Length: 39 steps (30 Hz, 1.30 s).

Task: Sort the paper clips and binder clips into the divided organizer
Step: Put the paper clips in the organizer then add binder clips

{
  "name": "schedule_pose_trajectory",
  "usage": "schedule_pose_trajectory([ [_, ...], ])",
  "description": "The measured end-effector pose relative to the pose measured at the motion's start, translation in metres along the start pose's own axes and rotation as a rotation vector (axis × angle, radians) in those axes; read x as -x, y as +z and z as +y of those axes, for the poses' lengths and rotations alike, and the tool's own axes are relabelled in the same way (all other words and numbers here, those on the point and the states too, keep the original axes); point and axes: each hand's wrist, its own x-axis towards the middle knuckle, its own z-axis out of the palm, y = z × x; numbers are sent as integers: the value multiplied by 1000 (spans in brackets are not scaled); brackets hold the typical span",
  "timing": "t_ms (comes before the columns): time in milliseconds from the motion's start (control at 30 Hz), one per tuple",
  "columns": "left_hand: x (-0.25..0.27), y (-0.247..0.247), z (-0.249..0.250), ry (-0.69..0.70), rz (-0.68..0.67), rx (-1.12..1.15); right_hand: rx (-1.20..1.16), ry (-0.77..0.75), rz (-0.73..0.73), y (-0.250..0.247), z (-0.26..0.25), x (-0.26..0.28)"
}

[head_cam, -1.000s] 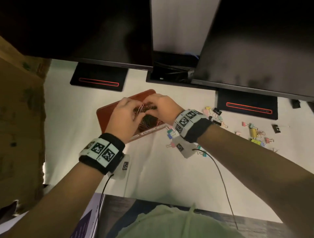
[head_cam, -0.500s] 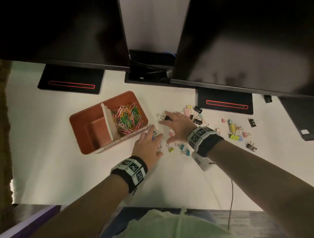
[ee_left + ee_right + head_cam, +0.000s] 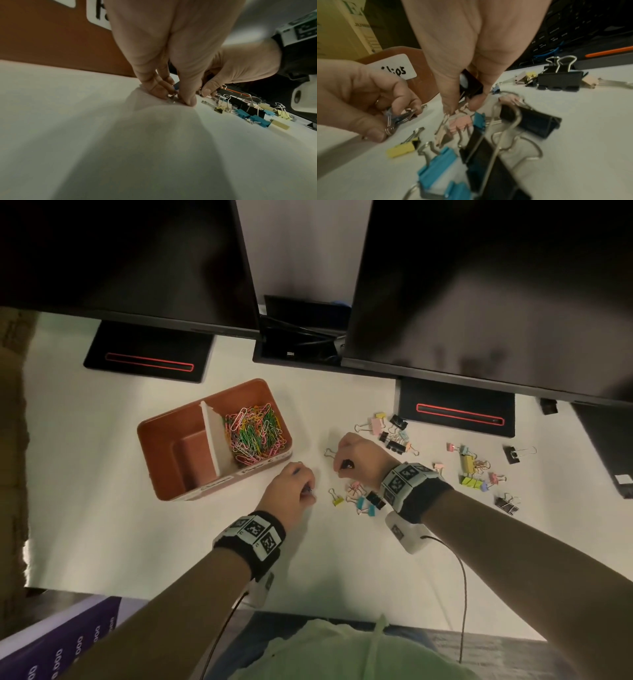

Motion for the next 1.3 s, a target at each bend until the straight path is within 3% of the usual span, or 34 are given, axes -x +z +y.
schedule_pose_trajectory([
  [300, 10, -12, 7, -97, 55, 122, -22, -71, 78, -23, -8, 19],
  [400, 27, -32, 15, -69, 78, 174, -33, -138, 80, -28, -27, 25],
  [533, 61, -84, 7, -58, 251, 224, -78, -323, 100, -31, -77, 17],
  [700, 77, -154, -33, -261, 507, 305, -112, -472, 113, -22, -162, -25],
  [833, 67, -180, -61, -328, 467, 506, -139, -395, 117, -7, -210, -59],
  [900, 64, -184, -66, -326, 439, 417, -193, -348, 89, -5, -218, -64],
  [1033, 66, -179, -45, -160, 408, 303, -129, -336, 197, -19, -191, -44],
  [1167, 64, -146, 1, 32, 306, 226, -33, -195, 277, -33, -116, -7],
  [1300, 49, -90, 25, 119, 10, 103, 106, 22, 184, -27, -37, 41],
])
